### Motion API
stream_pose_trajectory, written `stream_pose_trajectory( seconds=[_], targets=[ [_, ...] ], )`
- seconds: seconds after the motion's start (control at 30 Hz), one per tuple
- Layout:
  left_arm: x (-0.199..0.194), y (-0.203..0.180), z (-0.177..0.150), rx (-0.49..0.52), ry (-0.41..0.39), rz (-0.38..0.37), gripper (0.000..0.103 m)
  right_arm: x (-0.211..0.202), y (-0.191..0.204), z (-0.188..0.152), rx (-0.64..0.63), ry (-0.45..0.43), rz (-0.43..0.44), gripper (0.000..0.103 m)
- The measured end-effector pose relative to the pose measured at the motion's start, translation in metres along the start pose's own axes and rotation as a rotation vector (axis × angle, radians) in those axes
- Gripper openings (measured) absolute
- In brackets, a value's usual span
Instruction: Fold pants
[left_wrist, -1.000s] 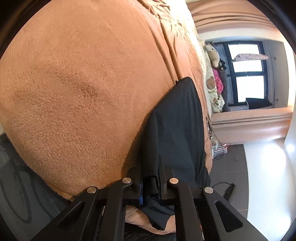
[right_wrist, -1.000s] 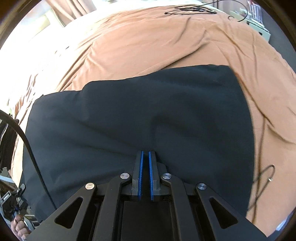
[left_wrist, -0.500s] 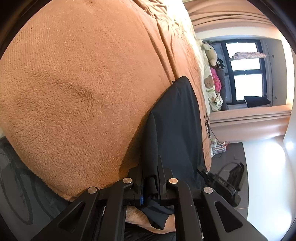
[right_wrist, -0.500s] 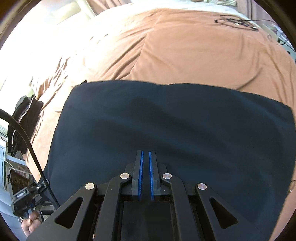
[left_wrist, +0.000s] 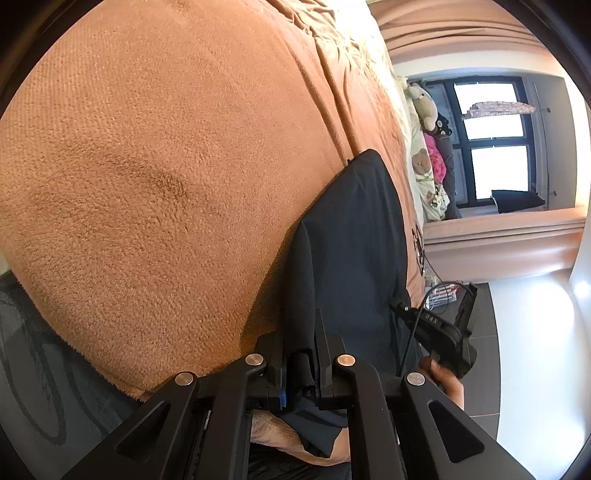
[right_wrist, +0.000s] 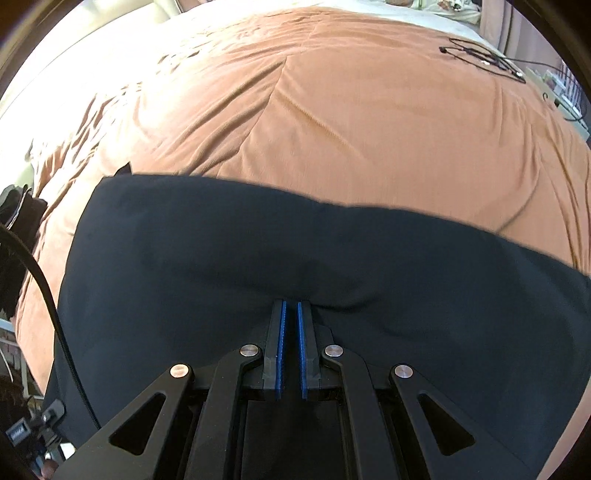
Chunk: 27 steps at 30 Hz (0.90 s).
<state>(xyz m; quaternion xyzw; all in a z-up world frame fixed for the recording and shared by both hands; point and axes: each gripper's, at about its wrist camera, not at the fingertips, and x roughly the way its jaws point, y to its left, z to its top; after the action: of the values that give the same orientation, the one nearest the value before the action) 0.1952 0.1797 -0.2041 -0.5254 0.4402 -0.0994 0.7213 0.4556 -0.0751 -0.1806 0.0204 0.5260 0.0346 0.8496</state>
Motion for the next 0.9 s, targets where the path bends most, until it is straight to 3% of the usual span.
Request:
stream_pose_trajectory(
  seconds=[0.43, 0.9],
  targets=[
    [0.002, 0.005, -0.001, 0.001, -0.005, -0.011, 0.009, 0.015, 0.011, 0.023, -0.019, 0.006, -0.04, 0.001],
    [-0.003, 0.009, 0.005, 0.021, 0.009, -0.041, 0.009, -0.024, 0.008, -0.047, -0.018, 0.02, 0.064, 0.001]
  ],
)
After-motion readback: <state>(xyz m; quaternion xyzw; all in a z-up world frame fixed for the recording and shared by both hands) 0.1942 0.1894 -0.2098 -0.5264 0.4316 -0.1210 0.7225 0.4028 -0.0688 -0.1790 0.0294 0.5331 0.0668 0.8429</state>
